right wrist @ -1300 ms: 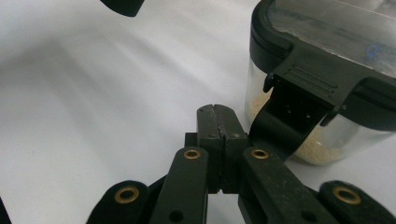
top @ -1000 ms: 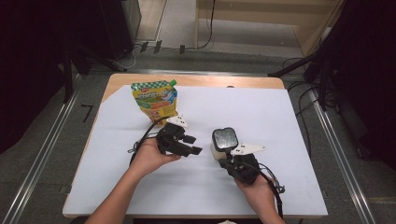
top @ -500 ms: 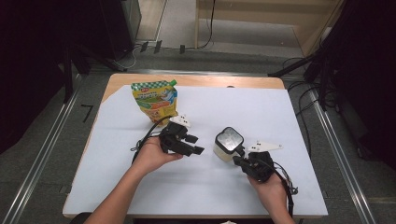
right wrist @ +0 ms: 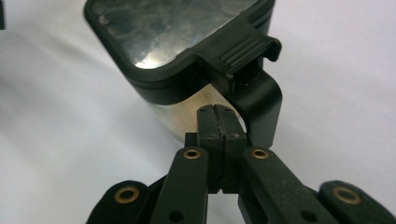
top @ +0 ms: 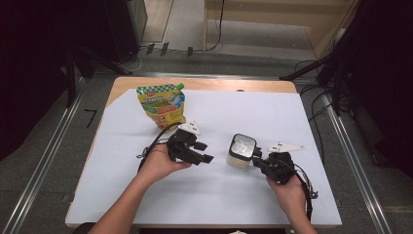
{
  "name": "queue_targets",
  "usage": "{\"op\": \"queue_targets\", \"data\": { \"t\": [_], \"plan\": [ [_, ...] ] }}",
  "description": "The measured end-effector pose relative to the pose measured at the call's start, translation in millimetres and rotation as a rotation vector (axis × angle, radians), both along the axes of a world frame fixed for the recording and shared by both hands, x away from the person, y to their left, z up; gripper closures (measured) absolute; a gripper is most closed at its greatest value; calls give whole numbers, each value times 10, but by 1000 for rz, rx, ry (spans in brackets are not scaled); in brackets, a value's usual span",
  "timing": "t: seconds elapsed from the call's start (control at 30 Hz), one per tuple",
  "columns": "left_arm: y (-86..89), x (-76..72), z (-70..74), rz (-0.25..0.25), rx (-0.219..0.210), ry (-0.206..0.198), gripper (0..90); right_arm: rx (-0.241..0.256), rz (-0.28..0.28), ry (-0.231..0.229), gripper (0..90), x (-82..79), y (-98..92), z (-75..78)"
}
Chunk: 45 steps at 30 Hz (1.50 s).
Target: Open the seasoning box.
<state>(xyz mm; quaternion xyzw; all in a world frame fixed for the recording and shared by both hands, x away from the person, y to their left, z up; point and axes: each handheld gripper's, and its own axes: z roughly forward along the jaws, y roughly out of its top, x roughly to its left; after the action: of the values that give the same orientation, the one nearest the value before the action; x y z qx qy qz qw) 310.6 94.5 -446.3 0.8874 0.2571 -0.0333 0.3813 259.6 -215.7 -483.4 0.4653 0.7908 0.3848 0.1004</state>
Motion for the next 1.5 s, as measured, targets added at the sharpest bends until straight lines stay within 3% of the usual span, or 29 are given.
{"op": "queue_targets", "data": {
  "t": [0.63,0.93,1.1,1.33,1.5],
  "plan": [
    [-14,-54,-26,-13,-5,-29,389,-33,-27,-17,900,291,-65,-106],
    [-11,-58,-47,-10,-42,-39,339,-40,-19,-3,900,376,-40,-125],
    [-53,-5,-17,-44,-75,-21,304,-22,-18,21,900,349,-68,-43],
    [-157,131,19,-57,-62,-26,293,-13,-26,18,900,281,-212,173],
    [-311,250,37,-93,-60,-12,272,-47,-29,31,900,348,-282,185]
  ]
}}
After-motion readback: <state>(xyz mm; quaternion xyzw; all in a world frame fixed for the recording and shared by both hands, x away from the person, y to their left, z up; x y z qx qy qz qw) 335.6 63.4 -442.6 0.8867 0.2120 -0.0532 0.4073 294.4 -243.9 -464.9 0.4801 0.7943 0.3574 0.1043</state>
